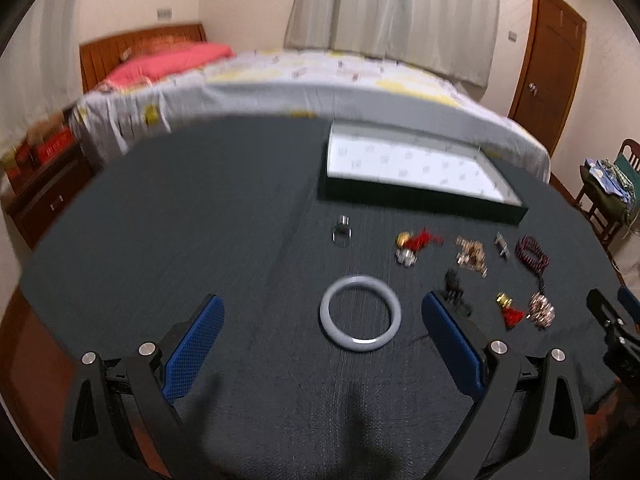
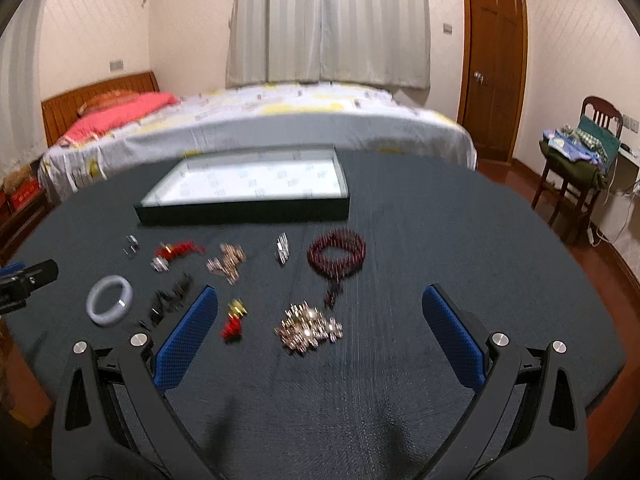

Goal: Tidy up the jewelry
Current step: 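Grasp the pearl brooch with the right tool while the left tool grasps the white bangle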

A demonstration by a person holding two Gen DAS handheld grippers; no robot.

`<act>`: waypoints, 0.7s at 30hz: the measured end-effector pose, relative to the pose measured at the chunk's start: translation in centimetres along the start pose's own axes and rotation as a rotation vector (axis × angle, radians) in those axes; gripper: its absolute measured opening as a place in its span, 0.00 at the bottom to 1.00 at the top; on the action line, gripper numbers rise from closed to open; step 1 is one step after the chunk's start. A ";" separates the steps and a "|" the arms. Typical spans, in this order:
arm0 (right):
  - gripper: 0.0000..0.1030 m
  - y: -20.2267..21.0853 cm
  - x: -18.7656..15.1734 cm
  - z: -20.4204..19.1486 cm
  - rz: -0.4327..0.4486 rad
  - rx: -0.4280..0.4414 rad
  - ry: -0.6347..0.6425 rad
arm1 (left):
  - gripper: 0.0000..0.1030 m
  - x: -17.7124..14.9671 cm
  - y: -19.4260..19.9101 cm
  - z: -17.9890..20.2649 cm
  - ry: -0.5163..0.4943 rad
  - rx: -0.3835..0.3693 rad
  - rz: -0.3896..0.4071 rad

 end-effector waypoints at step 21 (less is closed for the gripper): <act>0.54 -5.7 -6.1 0.0 -0.239 0.019 0.021 | 0.93 -2.2 -5.5 1.5 -0.115 0.005 -0.071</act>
Point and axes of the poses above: each gripper's, at about its wrist camera, not at the fingertips, and y roughly against the way its jaws point, z to its right, x to its top, the point moved 9 cm from there along -y, roughly the way its jaws point, and after that the axes turned 15 degrees about z, right-handed, at the moved point
